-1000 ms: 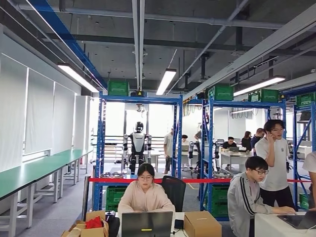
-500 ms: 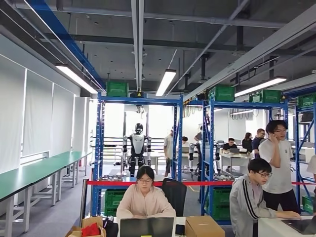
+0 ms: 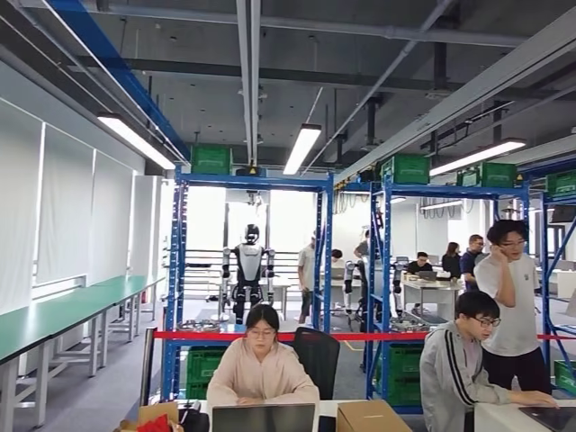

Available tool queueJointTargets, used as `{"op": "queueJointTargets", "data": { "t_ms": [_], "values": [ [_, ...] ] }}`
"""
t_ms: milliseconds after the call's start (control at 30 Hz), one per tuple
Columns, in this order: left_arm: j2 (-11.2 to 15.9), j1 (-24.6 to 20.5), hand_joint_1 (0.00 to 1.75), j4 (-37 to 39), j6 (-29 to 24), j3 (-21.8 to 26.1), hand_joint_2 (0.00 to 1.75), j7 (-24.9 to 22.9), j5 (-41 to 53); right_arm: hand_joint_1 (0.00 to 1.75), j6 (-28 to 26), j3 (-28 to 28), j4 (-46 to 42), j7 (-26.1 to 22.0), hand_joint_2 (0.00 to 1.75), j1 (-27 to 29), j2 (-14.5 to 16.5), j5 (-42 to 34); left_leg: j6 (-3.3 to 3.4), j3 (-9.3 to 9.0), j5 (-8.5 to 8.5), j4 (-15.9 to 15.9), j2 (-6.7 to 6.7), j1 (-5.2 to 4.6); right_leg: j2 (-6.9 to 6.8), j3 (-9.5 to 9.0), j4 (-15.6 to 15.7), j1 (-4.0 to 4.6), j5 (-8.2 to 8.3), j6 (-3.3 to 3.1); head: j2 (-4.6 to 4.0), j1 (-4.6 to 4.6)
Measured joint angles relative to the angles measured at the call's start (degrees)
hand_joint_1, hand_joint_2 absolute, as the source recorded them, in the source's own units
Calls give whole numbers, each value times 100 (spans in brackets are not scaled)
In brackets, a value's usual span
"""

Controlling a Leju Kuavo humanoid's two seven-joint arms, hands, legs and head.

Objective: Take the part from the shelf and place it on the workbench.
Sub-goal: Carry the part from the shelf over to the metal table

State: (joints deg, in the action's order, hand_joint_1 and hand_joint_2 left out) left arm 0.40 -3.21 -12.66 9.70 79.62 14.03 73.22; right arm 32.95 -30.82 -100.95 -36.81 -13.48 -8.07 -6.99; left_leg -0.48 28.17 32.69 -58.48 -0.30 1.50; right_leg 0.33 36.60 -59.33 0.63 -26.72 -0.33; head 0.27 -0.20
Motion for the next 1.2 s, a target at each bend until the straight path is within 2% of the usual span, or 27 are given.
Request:
{"op": "queueJointTargets", "data": {
  "t_ms": [67, 100, 133, 200, 233, 267, 300, 367, 400, 433, 467, 567, 600, 633, 700, 733, 767, 800, 867, 900, 933, 1033, 1100, 1133, 1200],
  "values": [
    [3, -18, 0, 0, 3, -1, 175, 14, 1, 175, 7, 1, -21, -1, 175, -11, -4, -9, -26, 11, 45, -139, 7, -4, 1, -126, 80, -24, -14, -64, -1, 7],
    [4, -35, 0, 0, 6, -1, 175, 20, 1, 175, 11, 0, -31, -1, 175, -24, -3, -11, -30, 114, 120, -351, 8, -4, -1, -194, 120, -35, -29, -90, -1, 6],
    [4, -47, 0, 0, 7, -2, 175, 22, 2, 175, 15, -1, -35, -1, 175, -35, -2, -13, -35, 296, 237, -671, 9, -4, -5, -243, 141, -32, -55, -113, -2, 6],
    [4, -48, 0, 0, 5, -2, 175, 22, 2, 175, 17, -3, -35, 2, 175, -40, 1, -14, -53, 776, 488, -1371, 9, -7, -2, -313, 146, -16, -127, -146, -4, 6],
    [5, -39, 0, 0, 3, -2, 175, 20, 3, 175, 18, -3, -34, 2, 175, -34, 1, -14, -61, 960, 512, -1562, 9, -9, 6, -356, 145, -9, -167, -152, -4, 6],
    [5, -30, 0, 0, 2, -2, 175, 17, 4, 175, 19, -4, -34, 3, 175, -30, 1, -15, -65, 1049, 395, -1548, 9, -11, 16, -414, 144, -6, -211, -151, -5, 6],
    [5, -25, 0, 0, -1, -2, 175, 13, 5, 175, 18, -4, -34, 3, 175, -29, 1, -15, -61, 1036, 145, -1322, 9, -11, 25, -487, 143, -5, -259, -142, -5, 6],
    [5, -20, 0, 0, -8, -2, 175, -6, 13, 175, 9, -4, -32, 2, 175, -31, -1, -9, -36, 906, -424, -676, 9, -23, 31, -631, 138, -5, -363, -107, -7, 6],
    [4, -23, 0, 0, -13, -3, 175, -21, 15, 175, -8, -3, -31, -1, 175, -33, -3, 6, -15, 851, -563, -409, 9, -39, 34, -656, 125, -4, -401, -81, -5, 6],
    [4, -26, 0, 0, -17, -3, 175, -42, 18, 175, -51, 3, -33, -12, 175, -33, -5, 56, 10, 839, -606, -276, 9, -57, 35, -650, 113, -4, -431, -52, -3, 5],
    [3, -29, 0, 0, -25, -3, 175, -57, 17, 175, -133, 12, -37, -32, 175, -34, -7, 161, 37, 846, -567, -237, 7, -78, 37, -630, 104, -6, -450, -21, -2, 5],
    [-2, -25, 0, 0, -55, -2, 175, -67, 14, 175, -542, 67, -101, -104, 175, -50, -13, 693, 108, 814, -539, -162, 2, -59, 29, -592, 22, -16, -563, 86, -3, 4],
    [-4, -28, 0, 0, -62, -2, 175, -67, 13, 175, -654, 86, -133, -120, 175, -76, -16, 831, 129, 788, -531, -146, 3, -41, 21, -520, -147, -24, -663, 127, -3, 4],
    [-6, -37, 0, 0, -66, -2, 175, -67, 14, 175, -742, 105, -161, -131, 175, -107, -20, 928, 149, 762, -518, -137, 6, -28, 12, -372, -446, -41, -806, 169, -3, 4],
    [-5, -60, 0, 0, -69, -3, 175, -63, 15, 175, -889, 135, -209, -134, 175, -179, -23, 1083, 175, 722, -484, -135, 10, -19, -2, 68, -1226, -83, -1076, 233, -4, 3],
    [-5, -71, 0, 0, -68, -4, 175, -62, 17, 175, -967, 149, -233, -119, 175, -215, -23, 1162, 176, 701, -468, -135, 10, -16, -5, 245, -1492, -100, -1110, 252, -5, 3],
    [-6, -78, 0, 0, -65, -5, 175, -60, 21, 175, -1039, 164, -258, -88, 175, -261, -21, 1234, 171, 676, -450, -135, 8, -13, -6, 321, -1541, -110, -1026, 263, -6, 3],
    [-7, -83, 0, 0, -61, -8, 175, -58, 29, 175, -1102, 184, -282, -45, 175, -324, -18, 1286, 162, 644, -431, -135, 5, -9, -7, 281, -1351, -115, -831, 265, -7, 3],
    [-11, -92, 0, 0, -43, -14, 175, -45, 53, 175, -1229, 245, -315, 75, 175, -503, -1, 1379, 133, 584, -394, -133, 1, -6, -6, 0, -601, -110, -360, 242, -7, 3],
    [-14, -102, 0, 0, -29, -18, 175, -30, 65, 175, -1291, 280, -319, 147, 175, -614, 13, 1433, 112, 574, -384, -131, -1, -10, -4, -126, -272, -96, -212, 214, -7, 3],
    [-16, -113, 0, 0, -16, -24, 175, -12, 77, 175, -1361, 316, -308, 225, 175, -726, 28, 1510, 86, 577, -381, -127, -2, -14, -2, -193, -80, -81, -149, 184, -6, 3],
    [-25, -139, 0, 0, 15, -61, 175, 33, 117, 175, -1612, 423, -145, 470, 175, -1061, 69, 1885, -11, 576, -388, -87, 1, -10, 1, -214, 41, -66, -132, 77, -5, 4],
    [-34, -154, 0, 0, 34, -93, 175, 50, 138, 175, -1859, 473, 92, 640, 175, -1328, 107, 2263, -47, 628, -261, -234, 3, -8, -8, -244, 111, -85, -92, -7, -7, 4],
    [-37, -161, 0, 0, 42, -113, 175, 55, 152, 175, -1998, 485, 246, 732, 175, -1476, 133, 2484, -52, 737, -113, -481, 4, -8, -14, -257, 139, -91, -76, -39, -7, 4],
    [-40, -164, 0, 0, 60, -157, 175, 67, 191, 175, -2295, 489, 653, 973, 175, -1782, 196, 3011, -59, 1090, 220, -1229, 4, -12, -17, -258, 143, -71, -74, -62, -7, 4]
  ]
}}
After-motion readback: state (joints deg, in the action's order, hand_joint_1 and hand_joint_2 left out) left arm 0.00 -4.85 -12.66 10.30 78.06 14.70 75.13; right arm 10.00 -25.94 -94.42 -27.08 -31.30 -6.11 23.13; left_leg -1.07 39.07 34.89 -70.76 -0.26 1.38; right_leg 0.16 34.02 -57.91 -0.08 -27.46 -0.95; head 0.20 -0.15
